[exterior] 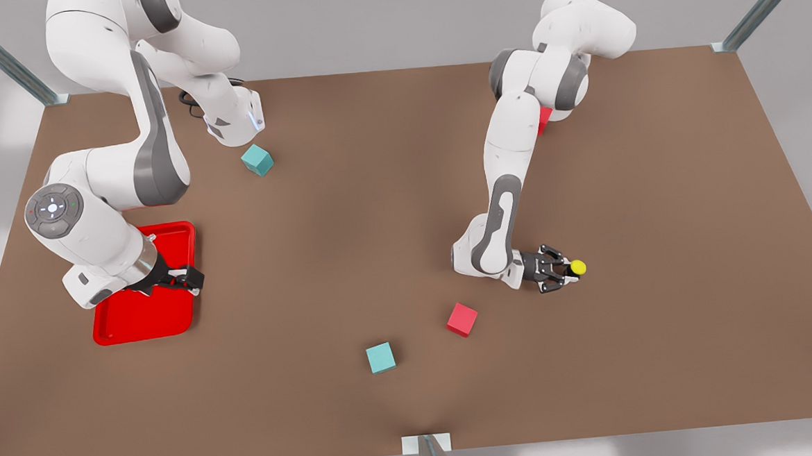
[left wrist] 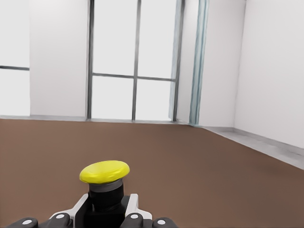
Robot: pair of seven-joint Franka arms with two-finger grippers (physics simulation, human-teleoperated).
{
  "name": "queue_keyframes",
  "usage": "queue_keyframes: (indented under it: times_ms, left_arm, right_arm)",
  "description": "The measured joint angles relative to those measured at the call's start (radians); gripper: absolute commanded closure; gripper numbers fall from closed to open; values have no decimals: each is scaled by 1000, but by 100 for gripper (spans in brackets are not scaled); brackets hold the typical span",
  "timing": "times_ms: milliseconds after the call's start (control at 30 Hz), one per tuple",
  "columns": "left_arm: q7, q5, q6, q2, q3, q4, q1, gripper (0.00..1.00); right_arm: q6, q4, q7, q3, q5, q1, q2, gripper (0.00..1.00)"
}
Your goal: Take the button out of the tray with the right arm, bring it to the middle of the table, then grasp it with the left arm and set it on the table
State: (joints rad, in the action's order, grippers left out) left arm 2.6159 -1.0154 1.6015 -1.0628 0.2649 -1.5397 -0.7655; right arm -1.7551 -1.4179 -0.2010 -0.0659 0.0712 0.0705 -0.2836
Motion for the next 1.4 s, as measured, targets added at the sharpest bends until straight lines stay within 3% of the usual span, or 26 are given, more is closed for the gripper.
queue_keyframes:
  times_ms: [33, 267, 467, 667, 800, 1033, 1100, 1167, 1200, 1400]
  left_arm:
    - [9, -2, 0, -1, 0, 0, -1, 0]
    - [55, -10, -1, 10, 1, -4, -16, 0]
    - [69, 16, -33, 105, -3, -66, -66, 0]
    - [-54, 212, -57, 500, -26, -53, -71, 0]
    - [-308, 593, -52, 617, -20, 126, 89, 0]
    - [-994, 1157, -89, 720, 17, 193, 515, 0]
    - [-1196, 1184, -96, 846, -102, 141, 633, 0]
    - [-1378, 1148, -39, 1045, -215, -108, 674, 0]
    - [-1462, 1124, -16, 1083, -243, -161, 671, 0]
    - [-1875, 1058, 85, 1028, -272, -127, 541, 0]
  right_arm:
    - [0, 0, 0, 0, 0, 0, 0, 0]
    - [0, 0, -2, 0, 0, 0, -3, 0]
    - [0, 1, -2, 0, 0, 0, -4, 0]
    - [0, 2, -3, 0, 0, 0, -4, 0]
    - [0, 2, -3, 0, 0, 0, -4, 0]
    - [-2, 2, -3, 0, 0, 0, -4, 0]
    - [-3, 2, -3, 0, 0, 0, -4, 0]
    - [-4, 2, -3, 0, 0, 0, -4, 0]
    - [-4, 2, -3, 0, 0, 0, -4, 0]
    - [-5, 2, -3, 0, 0, 0, -4, 0]
